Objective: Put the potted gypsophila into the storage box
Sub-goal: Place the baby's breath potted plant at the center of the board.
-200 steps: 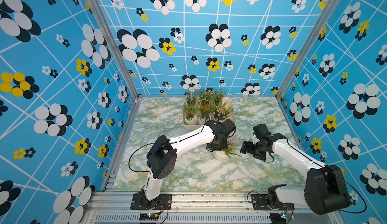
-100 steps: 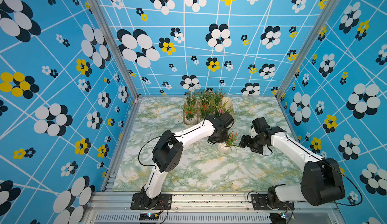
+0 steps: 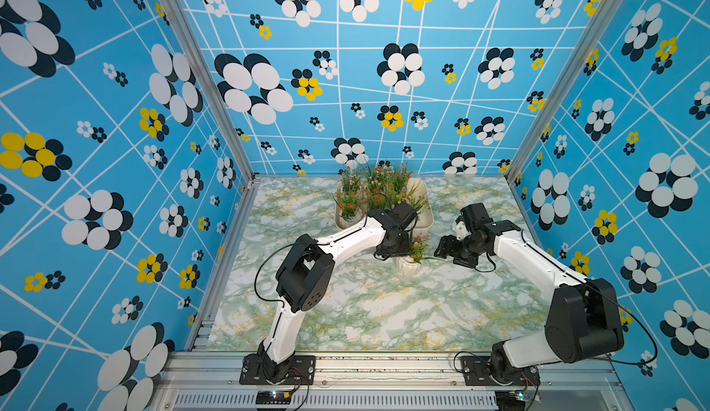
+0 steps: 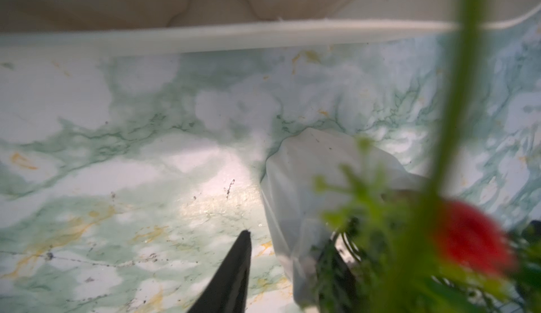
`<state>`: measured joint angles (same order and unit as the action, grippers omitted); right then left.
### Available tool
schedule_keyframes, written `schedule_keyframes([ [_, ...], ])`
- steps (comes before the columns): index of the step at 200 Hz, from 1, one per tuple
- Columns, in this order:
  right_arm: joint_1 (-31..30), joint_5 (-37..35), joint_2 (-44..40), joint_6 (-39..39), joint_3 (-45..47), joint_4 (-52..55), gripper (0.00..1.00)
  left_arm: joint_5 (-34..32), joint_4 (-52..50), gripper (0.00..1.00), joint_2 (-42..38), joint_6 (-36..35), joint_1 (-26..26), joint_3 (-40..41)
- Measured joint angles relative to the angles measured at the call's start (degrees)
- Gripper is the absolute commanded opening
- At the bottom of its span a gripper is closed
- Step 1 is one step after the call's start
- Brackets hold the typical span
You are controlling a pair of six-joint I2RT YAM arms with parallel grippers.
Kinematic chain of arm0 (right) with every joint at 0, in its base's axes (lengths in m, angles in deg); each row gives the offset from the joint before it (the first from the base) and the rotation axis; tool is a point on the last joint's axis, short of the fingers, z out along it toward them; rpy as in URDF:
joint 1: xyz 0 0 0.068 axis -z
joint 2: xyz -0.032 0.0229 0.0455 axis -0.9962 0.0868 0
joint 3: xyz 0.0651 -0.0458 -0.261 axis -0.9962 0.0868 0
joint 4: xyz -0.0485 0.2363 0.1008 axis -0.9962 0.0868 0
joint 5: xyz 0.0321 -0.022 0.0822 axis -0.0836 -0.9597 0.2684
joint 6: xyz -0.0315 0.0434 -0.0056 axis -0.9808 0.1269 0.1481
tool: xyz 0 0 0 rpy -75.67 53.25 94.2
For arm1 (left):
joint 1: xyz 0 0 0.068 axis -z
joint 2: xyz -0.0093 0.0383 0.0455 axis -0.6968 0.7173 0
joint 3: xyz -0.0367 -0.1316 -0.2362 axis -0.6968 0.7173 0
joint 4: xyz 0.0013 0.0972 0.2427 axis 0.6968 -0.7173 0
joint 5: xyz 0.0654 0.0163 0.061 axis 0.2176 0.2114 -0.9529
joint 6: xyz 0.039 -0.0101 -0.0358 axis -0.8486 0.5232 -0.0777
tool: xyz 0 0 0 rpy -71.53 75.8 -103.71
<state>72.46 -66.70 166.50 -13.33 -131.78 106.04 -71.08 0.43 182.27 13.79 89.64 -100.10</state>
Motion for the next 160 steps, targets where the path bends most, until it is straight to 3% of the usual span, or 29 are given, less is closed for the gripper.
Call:
schedule_keyframes([
  [48,-0.39,0.04,2.05,0.02,-3.17,0.09,0.64,-1.31,0.17,0.65,-6.14,-0.31,-1.4,3.56],
  [114,-6.67,-0.81,5.09,1.6,-6.34,-0.09,0.59,-4.52,0.15,0.67,-26.62,-0.35,-6.62,12.35],
  [160,-8.81,-2.51,8.28,3.26,-7.08,-0.15,0.52,-4.81,0.2,0.67,-31.85,-0.52,-12.52,20.17],
])
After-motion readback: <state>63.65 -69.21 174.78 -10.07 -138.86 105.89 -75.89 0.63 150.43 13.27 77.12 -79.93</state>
